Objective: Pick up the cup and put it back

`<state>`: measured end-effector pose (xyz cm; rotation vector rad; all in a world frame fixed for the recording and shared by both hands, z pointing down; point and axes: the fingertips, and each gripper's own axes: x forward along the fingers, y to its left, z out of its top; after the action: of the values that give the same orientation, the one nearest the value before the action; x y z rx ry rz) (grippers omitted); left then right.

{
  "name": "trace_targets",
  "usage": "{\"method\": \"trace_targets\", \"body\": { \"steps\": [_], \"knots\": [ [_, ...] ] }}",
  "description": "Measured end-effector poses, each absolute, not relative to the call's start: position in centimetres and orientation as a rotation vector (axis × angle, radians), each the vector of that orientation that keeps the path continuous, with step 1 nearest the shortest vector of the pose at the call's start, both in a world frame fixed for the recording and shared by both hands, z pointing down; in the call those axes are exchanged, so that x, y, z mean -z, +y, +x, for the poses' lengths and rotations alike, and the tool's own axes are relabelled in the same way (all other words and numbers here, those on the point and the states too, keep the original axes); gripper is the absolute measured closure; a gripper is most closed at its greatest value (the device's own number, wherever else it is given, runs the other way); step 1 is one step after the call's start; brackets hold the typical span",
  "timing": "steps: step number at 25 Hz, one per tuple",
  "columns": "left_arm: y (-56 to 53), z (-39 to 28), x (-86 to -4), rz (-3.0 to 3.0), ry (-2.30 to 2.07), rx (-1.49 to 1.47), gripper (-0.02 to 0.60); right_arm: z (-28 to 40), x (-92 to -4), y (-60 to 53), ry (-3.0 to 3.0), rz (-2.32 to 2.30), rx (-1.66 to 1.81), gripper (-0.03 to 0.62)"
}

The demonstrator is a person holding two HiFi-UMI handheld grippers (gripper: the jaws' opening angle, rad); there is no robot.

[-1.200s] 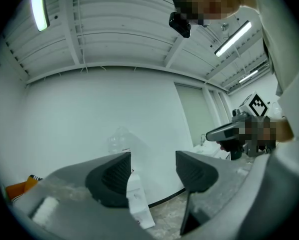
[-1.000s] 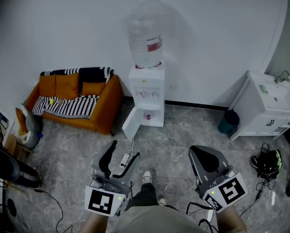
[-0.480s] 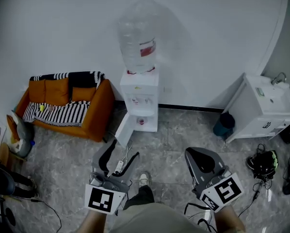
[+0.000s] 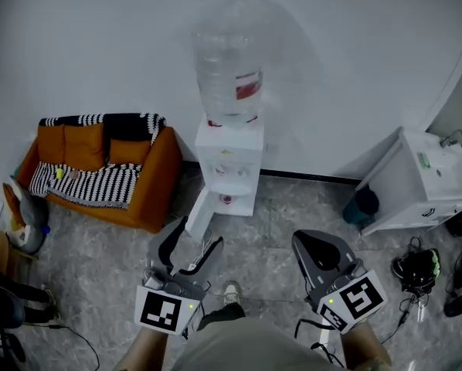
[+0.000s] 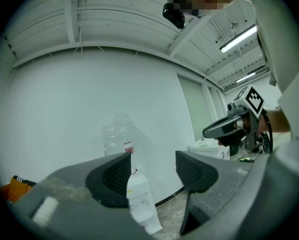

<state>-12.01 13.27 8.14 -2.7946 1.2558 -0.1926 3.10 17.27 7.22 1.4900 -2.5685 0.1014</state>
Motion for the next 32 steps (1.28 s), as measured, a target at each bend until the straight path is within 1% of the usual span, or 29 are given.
{"method": "trace_targets", "body": {
  "steps": [8, 20, 27, 32],
  "knots": [
    [4.7, -13.5, -9.3, -2.833, 1.209, 0.191, 0.293, 1.7, -7.9, 8.8, -2.521, 1.520, -0.102, 0.591],
    [-1.4, -13.1, -10.8, -2.813, 1.236, 0.256, 0.293, 3.0, -9.1, 2.2, -2.515, 1.482, -0.105, 0.591],
    [-3.8, -11.6, -11.3, -2.749, 1.457, 0.309, 0.293, 4.6, -9.7, -1.2, -2.611, 1.320, -0.068, 0.591],
    [-5.5, -9.6, -12.6, -2.695, 1.583, 0.354, 0.293, 7.6, -9.9, -4.5, -2.675, 1.279, -0.052, 0.591]
  ]
}}
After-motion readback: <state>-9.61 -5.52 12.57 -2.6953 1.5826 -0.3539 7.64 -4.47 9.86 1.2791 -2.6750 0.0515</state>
